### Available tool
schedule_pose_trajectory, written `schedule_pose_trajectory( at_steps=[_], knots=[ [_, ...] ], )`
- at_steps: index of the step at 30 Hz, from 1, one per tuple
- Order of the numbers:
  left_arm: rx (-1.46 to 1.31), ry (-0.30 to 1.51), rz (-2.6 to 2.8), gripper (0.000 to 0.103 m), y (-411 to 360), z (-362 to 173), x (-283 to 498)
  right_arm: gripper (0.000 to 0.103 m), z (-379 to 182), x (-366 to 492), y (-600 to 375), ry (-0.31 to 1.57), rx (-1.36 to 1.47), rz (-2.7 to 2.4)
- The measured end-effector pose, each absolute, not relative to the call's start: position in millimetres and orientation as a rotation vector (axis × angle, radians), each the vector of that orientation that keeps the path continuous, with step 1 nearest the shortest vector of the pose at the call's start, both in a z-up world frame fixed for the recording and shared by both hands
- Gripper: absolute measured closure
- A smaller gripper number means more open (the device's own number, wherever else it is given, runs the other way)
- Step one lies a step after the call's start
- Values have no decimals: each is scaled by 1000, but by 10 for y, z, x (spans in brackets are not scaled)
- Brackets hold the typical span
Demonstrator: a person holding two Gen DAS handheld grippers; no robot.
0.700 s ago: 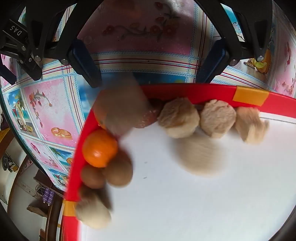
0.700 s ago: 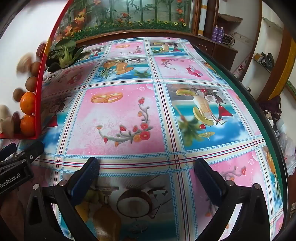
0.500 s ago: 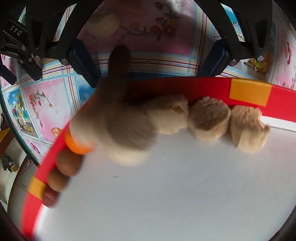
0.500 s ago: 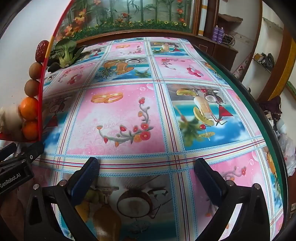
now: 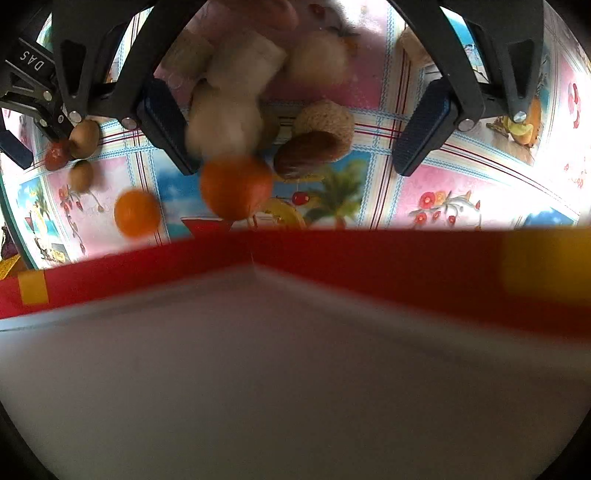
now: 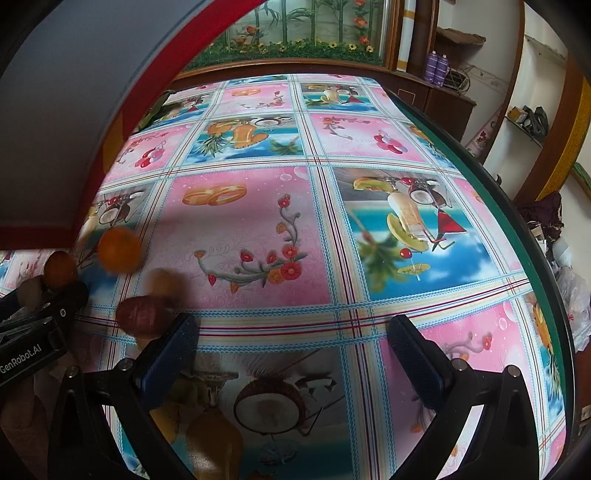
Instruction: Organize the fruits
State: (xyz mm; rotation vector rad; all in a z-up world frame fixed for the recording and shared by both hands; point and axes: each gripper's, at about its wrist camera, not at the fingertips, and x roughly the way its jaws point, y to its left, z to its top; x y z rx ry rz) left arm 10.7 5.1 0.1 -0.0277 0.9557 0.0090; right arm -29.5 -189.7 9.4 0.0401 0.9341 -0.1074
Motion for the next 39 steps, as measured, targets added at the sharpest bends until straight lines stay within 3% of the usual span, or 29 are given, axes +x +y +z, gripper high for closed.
schedule_pose_trajectory(
  at_steps=[39],
  knots=[
    [-25, 948, 10, 0, 15, -50, -25, 0, 59, -287, -1923, 932, 42, -104]
  ],
)
